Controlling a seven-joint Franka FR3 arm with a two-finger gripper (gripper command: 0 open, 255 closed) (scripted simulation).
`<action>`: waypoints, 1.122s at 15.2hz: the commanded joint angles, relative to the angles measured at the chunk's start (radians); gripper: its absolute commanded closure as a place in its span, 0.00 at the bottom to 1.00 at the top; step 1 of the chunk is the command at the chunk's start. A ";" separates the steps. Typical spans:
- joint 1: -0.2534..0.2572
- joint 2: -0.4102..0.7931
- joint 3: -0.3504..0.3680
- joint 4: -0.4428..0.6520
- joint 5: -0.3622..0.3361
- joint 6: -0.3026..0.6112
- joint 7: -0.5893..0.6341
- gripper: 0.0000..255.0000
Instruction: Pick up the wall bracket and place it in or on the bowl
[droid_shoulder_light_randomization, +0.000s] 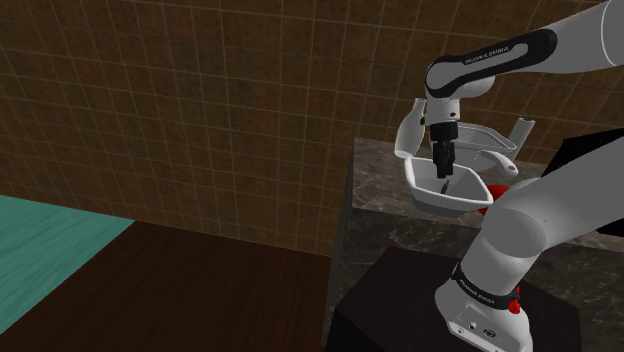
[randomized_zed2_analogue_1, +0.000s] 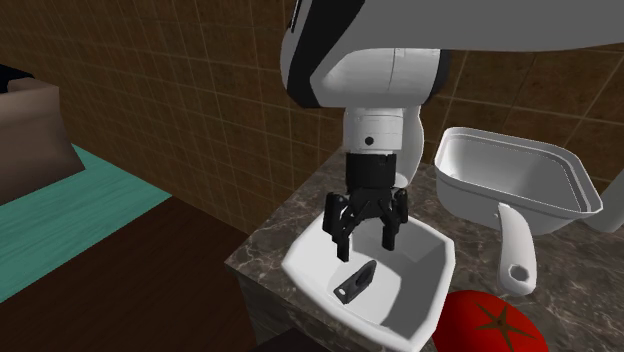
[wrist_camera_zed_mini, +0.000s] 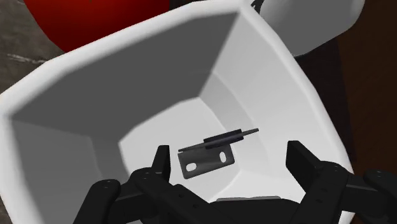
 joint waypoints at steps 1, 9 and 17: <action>-0.003 -0.004 -0.003 -0.030 -0.005 0.020 0.002 0.00; -0.009 -0.014 -0.007 -0.068 -0.014 0.049 0.005 0.00; -0.009 -0.013 -0.008 -0.068 -0.014 0.049 0.004 1.00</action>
